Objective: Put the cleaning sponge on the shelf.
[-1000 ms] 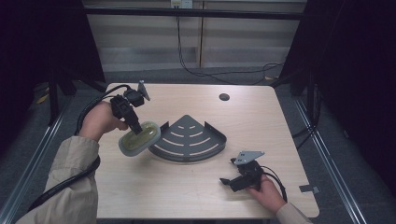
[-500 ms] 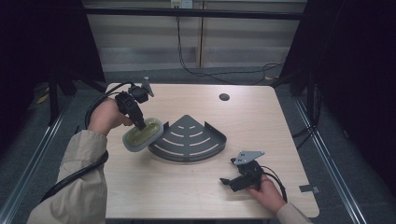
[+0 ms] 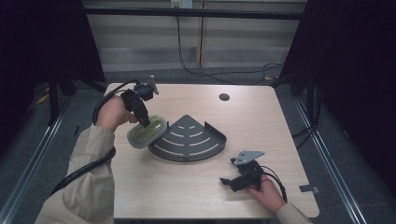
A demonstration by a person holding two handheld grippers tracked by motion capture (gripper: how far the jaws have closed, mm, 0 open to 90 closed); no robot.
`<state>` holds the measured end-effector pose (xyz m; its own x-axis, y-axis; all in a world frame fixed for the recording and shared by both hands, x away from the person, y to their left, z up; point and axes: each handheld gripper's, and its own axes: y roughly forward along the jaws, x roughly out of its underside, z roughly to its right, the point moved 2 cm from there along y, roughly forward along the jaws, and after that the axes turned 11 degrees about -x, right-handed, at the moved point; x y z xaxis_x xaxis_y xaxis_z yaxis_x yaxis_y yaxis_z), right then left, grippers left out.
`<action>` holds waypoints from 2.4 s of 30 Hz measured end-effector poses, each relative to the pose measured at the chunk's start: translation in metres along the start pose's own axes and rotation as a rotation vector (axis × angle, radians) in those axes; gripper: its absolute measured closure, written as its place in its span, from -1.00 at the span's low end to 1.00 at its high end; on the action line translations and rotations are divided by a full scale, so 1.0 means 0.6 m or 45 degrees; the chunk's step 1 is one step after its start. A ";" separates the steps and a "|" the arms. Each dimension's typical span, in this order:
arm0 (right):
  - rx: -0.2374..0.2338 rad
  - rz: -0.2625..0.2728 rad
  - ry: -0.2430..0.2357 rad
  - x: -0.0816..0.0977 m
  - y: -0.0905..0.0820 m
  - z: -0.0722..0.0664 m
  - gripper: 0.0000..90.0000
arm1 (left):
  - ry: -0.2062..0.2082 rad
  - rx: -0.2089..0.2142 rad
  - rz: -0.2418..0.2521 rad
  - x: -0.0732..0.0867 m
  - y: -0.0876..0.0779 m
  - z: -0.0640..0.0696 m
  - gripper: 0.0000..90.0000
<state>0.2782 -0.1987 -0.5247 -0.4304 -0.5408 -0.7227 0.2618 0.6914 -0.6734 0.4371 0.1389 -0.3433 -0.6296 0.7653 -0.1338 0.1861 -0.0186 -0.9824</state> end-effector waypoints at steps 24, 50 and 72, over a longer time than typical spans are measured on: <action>0.001 0.000 0.001 0.000 0.000 0.000 -0.75 | 0.019 -0.017 -0.006 -0.037 0.022 0.005 0.60; 0.004 -0.001 -0.002 0.000 0.000 0.000 -0.75 | 0.034 -0.002 0.017 -0.078 0.043 0.029 0.60; 0.002 -0.002 -0.001 0.000 0.000 0.000 -0.75 | 0.069 0.002 0.018 -0.110 0.071 0.058 0.60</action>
<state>0.2780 -0.1989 -0.5246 -0.4300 -0.5427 -0.7215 0.2622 0.6897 -0.6750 0.4604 0.0650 -0.3811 -0.5849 0.7989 -0.1402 0.1936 -0.0303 -0.9806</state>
